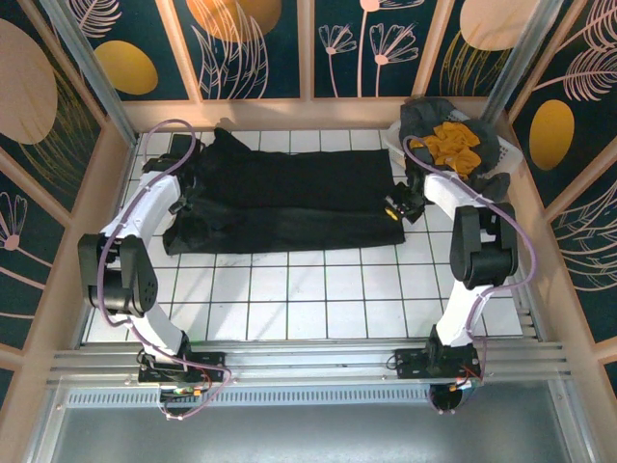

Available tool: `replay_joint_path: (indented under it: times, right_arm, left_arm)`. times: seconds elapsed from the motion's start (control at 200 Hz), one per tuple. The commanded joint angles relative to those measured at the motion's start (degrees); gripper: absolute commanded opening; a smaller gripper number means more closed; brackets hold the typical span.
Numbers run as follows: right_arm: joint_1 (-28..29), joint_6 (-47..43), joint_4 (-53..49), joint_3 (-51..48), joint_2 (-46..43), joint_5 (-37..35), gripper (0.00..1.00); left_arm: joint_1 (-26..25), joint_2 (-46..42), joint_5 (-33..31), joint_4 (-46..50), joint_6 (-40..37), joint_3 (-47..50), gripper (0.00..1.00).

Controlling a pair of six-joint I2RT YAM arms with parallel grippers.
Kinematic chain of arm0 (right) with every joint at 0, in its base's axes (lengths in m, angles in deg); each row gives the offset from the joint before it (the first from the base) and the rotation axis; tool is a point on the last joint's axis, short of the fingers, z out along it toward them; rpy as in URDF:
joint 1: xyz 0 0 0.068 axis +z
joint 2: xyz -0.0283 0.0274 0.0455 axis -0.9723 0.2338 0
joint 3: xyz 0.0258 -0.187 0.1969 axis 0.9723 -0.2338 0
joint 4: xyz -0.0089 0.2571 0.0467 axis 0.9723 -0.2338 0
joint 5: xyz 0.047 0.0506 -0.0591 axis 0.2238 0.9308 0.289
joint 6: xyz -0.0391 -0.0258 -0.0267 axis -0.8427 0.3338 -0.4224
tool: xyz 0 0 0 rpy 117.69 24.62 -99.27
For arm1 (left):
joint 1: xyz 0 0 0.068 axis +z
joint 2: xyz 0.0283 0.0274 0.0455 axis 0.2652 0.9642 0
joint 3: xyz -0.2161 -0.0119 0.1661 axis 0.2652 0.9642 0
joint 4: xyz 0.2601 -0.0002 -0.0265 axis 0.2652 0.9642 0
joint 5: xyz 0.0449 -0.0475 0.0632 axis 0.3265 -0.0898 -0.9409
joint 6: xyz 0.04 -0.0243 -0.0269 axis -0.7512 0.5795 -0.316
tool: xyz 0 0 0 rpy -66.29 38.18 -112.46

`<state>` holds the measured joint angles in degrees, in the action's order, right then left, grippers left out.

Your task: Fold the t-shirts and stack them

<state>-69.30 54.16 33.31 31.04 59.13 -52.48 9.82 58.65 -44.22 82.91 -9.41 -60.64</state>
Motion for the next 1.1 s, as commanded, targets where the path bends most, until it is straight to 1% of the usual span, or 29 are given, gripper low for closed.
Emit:
replay_joint_path:
  times: [0.0, 0.045, 0.055, 0.09, 0.14, 0.18, 0.235, 0.28, 0.305, 0.355, 0.445, 0.495, 0.55, 0.641, 0.711, 0.806, 0.926, 0.941, 1.011, 1.096]
  right_arm:
    - [-0.7, 0.8, -1.1, 2.3, 1.6, -2.9, 0.00]
    - [-0.8, 0.9, -1.0, 2.6, 1.3, -3.6, 0.01]
    - [-0.9, 0.9, -1.0, 2.6, 1.2, -3.8, 0.04]
    - [-0.9, 1.1, -0.7, 2.6, 0.6, -4.5, 0.16]
    - [-0.9, 1.2, -0.7, 2.6, -0.6, -5.9, 0.32]
    - [-0.9, 1.0, -0.7, 2.3, -1.5, -6.9, 0.40]
    - [-0.8, 0.7, -0.4, 0.9, -3.7, -7.9, 0.46]
    - [-0.8, 0.3, 0.2, -0.9, -5.8, -8.2, 0.48]
    - [-0.8, 0.0, 0.5, -2.2, -6.9, -8.2, 0.48]
    - [-0.7, -0.6, 0.9, -4.8, -9.1, -8.0, 0.47]
    - [-0.3, -2.7, 2.6, -9.9, -13.0, -6.2, 0.42]
    - [0.0, -4.1, 5.0, -13.1, -15.1, -4.0, 0.36]
    - [0.3, -5.4, 7.6, -16.0, -16.9, -1.7, 0.31]
    - [0.7, -6.6, 9.5, -18.3, -17.3, 0.6, 0.27]
    - [0.7, -7.5, 10.2, -18.5, -15.9, 2.3, 0.23]
    - [0.8, -8.1, 10.3, -18.1, -13.2, 2.5, 0.18]
    - [0.8, -8.4, 10.5, -17.3, -10.4, 1.4, 0.17]
    - [0.7, -8.4, 10.5, -17.1, -10.1, 1.2, 0.17]
    - [0.7, -8.6, 9.7, -16.1, -8.0, 0.3, 0.17]
    - [0.8, -8.6, 8.5, -15.4, -5.6, -0.9, 0.17]
  left_arm:
    - [0.5, 3.4, -0.6, -3.6, -3.6, -0.6, 0.18]
    - [0.5, 4.3, -0.2, -4.7, -5.5, -1.1, 0.42]
    - [0.5, 4.5, -0.3, -4.8, -5.7, -1.2, 0.46]
    - [0.5, 5.0, -1.0, -4.4, -5.9, -1.8, 0.54]
    - [0.6, 5.2, -2.3, -3.7, -6.0, -2.2, 0.56]
    - [0.7, 4.7, -3.0, -3.3, -5.7, -2.0, 0.57]
    - [0.7, 3.1, -3.5, -2.9, -4.7, -1.0, 0.58]
    - [0.7, 1.4, -3.2, -2.4, -3.9, 0.1, 0.58]
    - [0.7, 0.9, -2.7, -2.0, -3.4, 0.8, 0.58]
    - [0.7, -2.7, -1.5, -1.0, -2.4, 2.9, 0.55]
    - [0.7, -7.6, 0.9, -0.9, -0.2, 9.4, 0.46]
    - [0.8, -9.2, 3.1, -1.2, 0.7, 12.5, 0.39]
    - [0.9, -9.9, 6.2, -2.1, 1.2, 15.2, 0.31]
    - [2.1, -9.0, 11.3, -3.7, 2.6, 18.4, 0.22]
    - [3.5, -7.3, 13.6, -4.9, 3.0, 19.7, 0.15]
    - [5.3, -4.3, 14.8, -7.0, 2.6, 19.8, 0.14]
    - [7.0, 0.2, 13.9, -8.5, 1.2, 17.4, 0.13]
    - [7.2, 1.9, 13.8, -8.7, 1.0, 17.0, 0.13]
    - [8.1, 4.9, 12.4, -8.9, 0.2, 14.9, 0.13]
    - [9.0, 8.1, 9.0, -8.6, -1.8, 12.3, 0.13]
